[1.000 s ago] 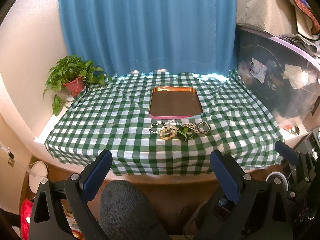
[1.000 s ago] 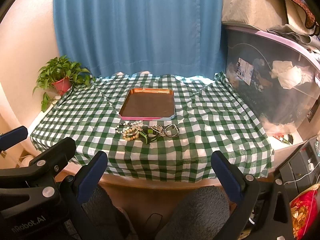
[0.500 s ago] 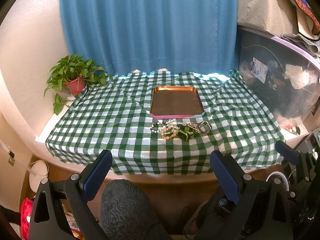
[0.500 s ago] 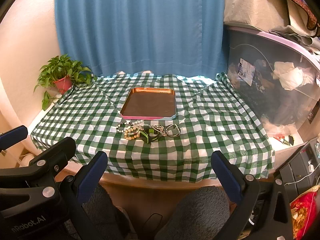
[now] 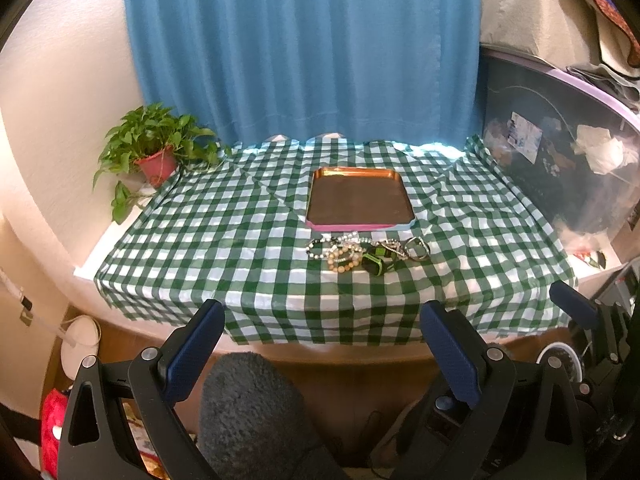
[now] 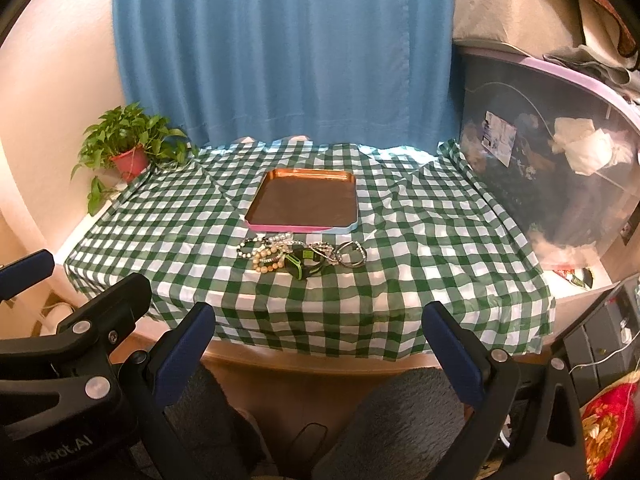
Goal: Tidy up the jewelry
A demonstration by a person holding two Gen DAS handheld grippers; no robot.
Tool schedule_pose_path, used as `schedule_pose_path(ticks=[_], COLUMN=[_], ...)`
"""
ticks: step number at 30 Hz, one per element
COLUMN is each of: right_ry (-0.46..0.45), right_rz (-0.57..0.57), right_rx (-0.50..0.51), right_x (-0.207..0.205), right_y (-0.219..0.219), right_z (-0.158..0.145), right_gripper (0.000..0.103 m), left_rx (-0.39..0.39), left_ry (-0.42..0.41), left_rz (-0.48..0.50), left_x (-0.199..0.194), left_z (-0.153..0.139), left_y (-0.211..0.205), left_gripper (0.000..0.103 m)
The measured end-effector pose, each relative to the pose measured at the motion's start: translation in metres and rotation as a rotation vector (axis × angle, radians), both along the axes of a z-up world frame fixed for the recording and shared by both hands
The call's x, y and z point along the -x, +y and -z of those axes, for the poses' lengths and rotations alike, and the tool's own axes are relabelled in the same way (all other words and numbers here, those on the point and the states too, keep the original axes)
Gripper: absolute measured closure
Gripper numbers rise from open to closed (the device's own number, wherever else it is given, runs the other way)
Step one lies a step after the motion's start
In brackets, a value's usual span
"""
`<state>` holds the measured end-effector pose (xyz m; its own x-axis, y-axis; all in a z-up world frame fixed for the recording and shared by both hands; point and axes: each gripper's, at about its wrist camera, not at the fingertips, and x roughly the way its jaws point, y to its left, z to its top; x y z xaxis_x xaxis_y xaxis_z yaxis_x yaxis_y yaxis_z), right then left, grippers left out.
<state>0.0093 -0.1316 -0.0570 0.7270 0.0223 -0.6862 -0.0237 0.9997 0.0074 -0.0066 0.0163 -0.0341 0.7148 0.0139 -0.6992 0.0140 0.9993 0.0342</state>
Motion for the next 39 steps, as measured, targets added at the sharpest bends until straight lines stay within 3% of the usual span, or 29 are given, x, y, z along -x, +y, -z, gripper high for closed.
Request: schedule_pose_path(ticks=[10,21,23,28,32,34,36,39], right_ry=[0.054,0.126,0.132,0.123,0.149,0.172,0.189,0.201], right_rz=[-0.030,-0.027,-0.024,-0.030,-0.056,-0.072,-0.094,-0.159], right_rx=[0.000,-0.024,-0.029,0.042,0.029,-0.013,-0.079,-0.170], right_x=[-0.015,-0.077,-0.091,-0.124,-0.153,-0.168,-0.182,-0.196], right_y=[0.011,0.011,0.006,-0.004,-0.019,-0.027,-0.033,-0.033], right_z=[0.035,0.095,0.106,0.132,0.157,0.167,0.177,0.186], right_gripper=[0.000,0.001,0.001,0.005,0.020,0.039,0.048,0.061], left_rx=[-0.008,0.040,0.078,0.069,0.185,0.190,0.169,0.198], left_ry=[0.069,0.173,0.157,0.115,0.180,0.205,0.219,0.210], left_rz=[0.004,0.036,0.069,0.065,0.169,0.176,0.197,0.205], left_x=[-0.024,-0.106,-0.122,-0.160,-0.196,-0.213,-0.230,-0.249], left_z=[0.034,0.101,0.116,0.154,0.187,0.202,0.213,0.224], left_y=[0.005,0.003,0.004,0.009,0.024,0.029,0.032,0.039], left_gripper=[0.005,0.005,0.005,0.005,0.005,0.005,0.005,0.006])
